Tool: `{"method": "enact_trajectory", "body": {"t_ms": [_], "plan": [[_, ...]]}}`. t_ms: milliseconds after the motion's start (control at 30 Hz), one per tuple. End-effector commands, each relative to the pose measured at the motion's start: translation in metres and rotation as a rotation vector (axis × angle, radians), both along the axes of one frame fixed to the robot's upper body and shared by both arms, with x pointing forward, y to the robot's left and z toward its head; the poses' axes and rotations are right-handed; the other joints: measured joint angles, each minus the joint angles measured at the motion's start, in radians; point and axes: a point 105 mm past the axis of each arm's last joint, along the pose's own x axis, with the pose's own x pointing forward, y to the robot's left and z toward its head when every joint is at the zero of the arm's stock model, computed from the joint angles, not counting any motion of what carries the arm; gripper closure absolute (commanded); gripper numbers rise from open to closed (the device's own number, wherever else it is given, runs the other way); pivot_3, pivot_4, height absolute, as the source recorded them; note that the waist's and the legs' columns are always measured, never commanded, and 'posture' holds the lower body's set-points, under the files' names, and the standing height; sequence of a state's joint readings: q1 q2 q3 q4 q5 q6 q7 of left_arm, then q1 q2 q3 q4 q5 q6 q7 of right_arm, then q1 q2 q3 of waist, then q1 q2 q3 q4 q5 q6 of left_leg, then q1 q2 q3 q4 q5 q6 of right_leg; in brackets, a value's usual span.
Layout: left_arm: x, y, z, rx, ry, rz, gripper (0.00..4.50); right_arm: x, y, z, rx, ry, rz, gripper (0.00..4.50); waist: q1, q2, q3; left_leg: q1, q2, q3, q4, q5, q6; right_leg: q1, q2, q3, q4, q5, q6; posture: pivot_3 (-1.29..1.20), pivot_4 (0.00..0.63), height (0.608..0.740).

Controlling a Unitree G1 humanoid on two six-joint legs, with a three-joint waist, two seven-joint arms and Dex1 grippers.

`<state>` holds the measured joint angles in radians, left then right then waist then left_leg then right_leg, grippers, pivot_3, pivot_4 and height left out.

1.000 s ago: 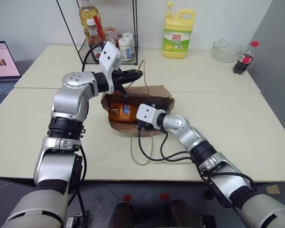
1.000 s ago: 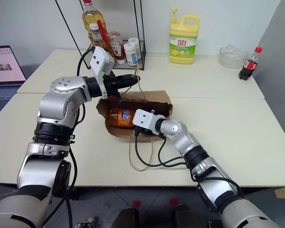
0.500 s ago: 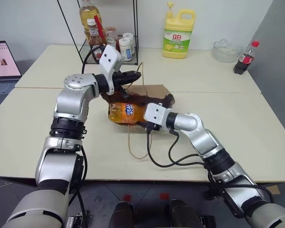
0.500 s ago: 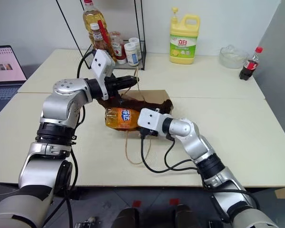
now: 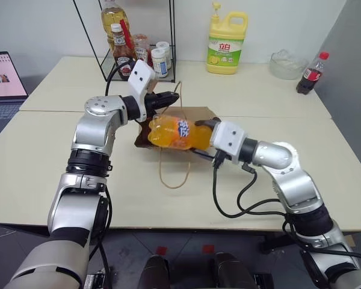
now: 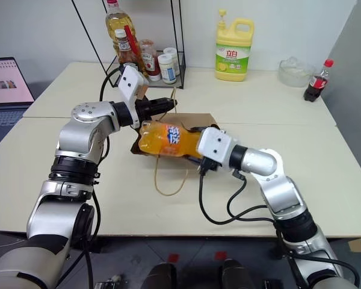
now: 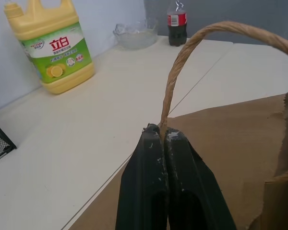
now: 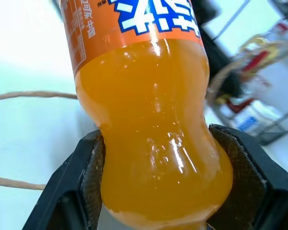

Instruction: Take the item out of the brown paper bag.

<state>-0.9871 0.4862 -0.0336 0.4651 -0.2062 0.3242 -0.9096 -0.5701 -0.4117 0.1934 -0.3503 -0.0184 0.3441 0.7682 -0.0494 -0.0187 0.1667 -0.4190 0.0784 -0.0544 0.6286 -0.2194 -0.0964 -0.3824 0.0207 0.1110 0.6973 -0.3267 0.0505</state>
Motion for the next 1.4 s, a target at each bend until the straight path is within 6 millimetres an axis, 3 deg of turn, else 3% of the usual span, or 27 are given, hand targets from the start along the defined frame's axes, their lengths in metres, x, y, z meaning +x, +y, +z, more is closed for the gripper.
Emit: {"method": "enact_trajectory", "body": {"t_ms": [33, 167, 333, 467, 567, 667, 900, 1167, 1333, 1400], "plan": [[-0.001, -0.001, 0.011, 0.003, -0.049, -0.006, 4.5, -0.005, -0.022, 0.034, 0.075, -0.109, -0.087, 1.56, 0.002, 0.0, 0.0, 0.0, 0.0, 0.0, 0.0, 0.0, 0.0, 0.0, 0.0, 0.0, 0.0, 0.0, 0.0, 0.0, 0.15, 0.74], [-0.001, -0.001, 0.01, 0.001, -0.05, -0.004, 4.5, 0.002, -0.056, 0.043, 0.097, -0.133, -0.23, 1.56, 0.004, 0.0, 0.0, 0.0, 0.0, 0.0, 0.0, 0.0, 0.0, 0.0, 0.0, 0.0, 0.0, 0.0, 0.0, 0.0, 0.15, 0.74], [0.0, -0.001, 0.009, 0.001, -0.049, -0.006, 4.5, 0.024, -0.119, 0.05, 0.164, -0.152, -0.557, 1.56, 0.008, 0.0, 0.0, 0.0, 0.0, 0.0, 0.0, 0.0, 0.0, 0.0, 0.0, 0.0, 0.0, 0.0, 0.0, 0.0, 0.15, 0.74], [0.001, -0.002, 0.009, 0.003, -0.053, -0.006, 4.5, 0.04, -0.154, 0.029, 0.142, -0.063, -0.765, 1.56, 0.008, 0.0, 0.0, 0.0, 0.0, 0.001, 0.0, 0.0, 0.0, 0.0, 0.0, 0.001, 0.0, 0.0, 0.0, 0.0, 0.15, 0.74], [0.001, -0.004, 0.009, 0.003, -0.053, -0.011, 4.5, 0.049, -0.169, -0.003, 0.109, 0.064, -0.849, 1.56, 0.008, 0.0, 0.0, 0.0, 0.0, 0.001, 0.0, 0.0, 0.0, 0.0, 0.0, 0.001, 0.0, 0.0, 0.0, 0.0, 0.15, 0.74], [0.001, -0.005, 0.009, 0.005, -0.053, -0.014, 4.5, 0.055, -0.172, -0.029, 0.045, 0.147, -0.865, 1.56, 0.007, 0.001, 0.001, 0.0, 0.0, 0.002, 0.0, 0.0, 0.0, -0.001, 0.0, 0.002, 0.0, 0.0, 0.0, 0.0, 0.15, 0.74], [0.0, -0.003, 0.01, 0.012, -0.058, -0.009, 4.5, 0.06, -0.165, -0.068, -0.098, 0.274, -0.802, 1.56, 0.001, 0.005, 0.004, -0.002, -0.001, 0.003, 0.0, 0.0, 0.0, -0.003, 0.0, 0.004, 0.0, 0.0, 0.0, 0.0, 0.15, 0.74], [-0.001, 0.0, 0.01, 0.016, -0.059, 0.001, 4.5, 0.06, -0.166, -0.088, -0.169, 0.341, -0.785, 1.56, -0.001, 0.005, 0.004, -0.002, -0.001, 0.003, 0.0, 0.0, 0.0, -0.004, 0.0, 0.004, 0.0, 0.0, 0.0, 0.0, 0.15, 0.74], [-0.001, 0.002, 0.009, 0.017, -0.059, 0.006, 4.5, 0.06, -0.167, -0.089, -0.155, 0.353, -0.774, 0.01, -0.001, 0.005, 0.004, -0.002, -0.001, 0.003, 0.0, 0.0, 0.0, -0.004, 0.0, 0.004, 0.0, 0.0, 0.0, 0.0, 0.15, 0.74], [-0.001, 0.003, 0.01, 0.017, -0.06, 0.009, 4.5, 0.059, -0.166, -0.089, -0.149, 0.356, -0.768, 0.01, -0.001, 0.005, 0.004, -0.002, -0.001, 0.003, 0.0, 0.0, 0.0, -0.004, 0.0, 0.004, 0.0, 0.0, 0.0, 0.0, 0.15, 0.74]]}}
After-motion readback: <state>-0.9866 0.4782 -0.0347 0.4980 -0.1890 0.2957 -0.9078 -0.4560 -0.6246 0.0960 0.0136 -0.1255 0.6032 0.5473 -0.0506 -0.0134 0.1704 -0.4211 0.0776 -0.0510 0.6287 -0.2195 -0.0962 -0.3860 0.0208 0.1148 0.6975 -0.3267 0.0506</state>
